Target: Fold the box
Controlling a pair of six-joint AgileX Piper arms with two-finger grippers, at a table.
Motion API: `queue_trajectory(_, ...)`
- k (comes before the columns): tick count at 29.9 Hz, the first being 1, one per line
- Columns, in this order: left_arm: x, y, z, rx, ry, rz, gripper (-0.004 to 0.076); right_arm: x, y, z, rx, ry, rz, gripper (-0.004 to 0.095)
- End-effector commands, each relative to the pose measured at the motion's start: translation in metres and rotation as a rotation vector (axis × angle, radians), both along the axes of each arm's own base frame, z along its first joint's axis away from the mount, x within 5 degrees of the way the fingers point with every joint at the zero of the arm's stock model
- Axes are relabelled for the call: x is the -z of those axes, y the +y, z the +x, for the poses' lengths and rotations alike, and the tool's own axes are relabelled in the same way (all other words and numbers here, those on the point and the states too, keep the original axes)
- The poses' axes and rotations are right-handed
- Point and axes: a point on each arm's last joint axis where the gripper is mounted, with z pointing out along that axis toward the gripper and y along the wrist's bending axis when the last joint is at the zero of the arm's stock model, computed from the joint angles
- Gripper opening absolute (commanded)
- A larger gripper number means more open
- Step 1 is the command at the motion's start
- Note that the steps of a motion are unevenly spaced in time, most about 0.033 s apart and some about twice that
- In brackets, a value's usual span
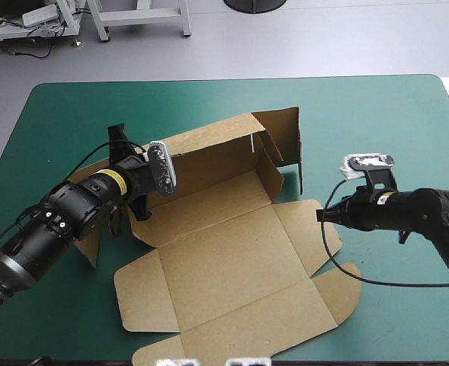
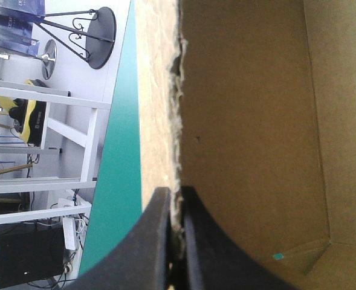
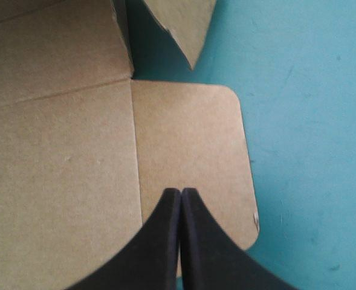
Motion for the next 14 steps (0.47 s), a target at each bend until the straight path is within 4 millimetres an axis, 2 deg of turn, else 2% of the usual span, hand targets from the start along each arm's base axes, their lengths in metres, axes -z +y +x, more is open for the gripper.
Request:
queue_trajectory(1, -0.014, 0.002, -0.009, 0.003, -0.054, -0.056, -0.0006, -0.024, 0.014, 0.018, -0.029, -0.111, 0.030, -0.0017)
queue_trajectory(14, -0.017, 0.003, -0.012, 0.003, -0.061, -0.084, -0.0006, -0.090, 0.041, 0.093, -0.060, -0.269, 0.061, -0.0017)
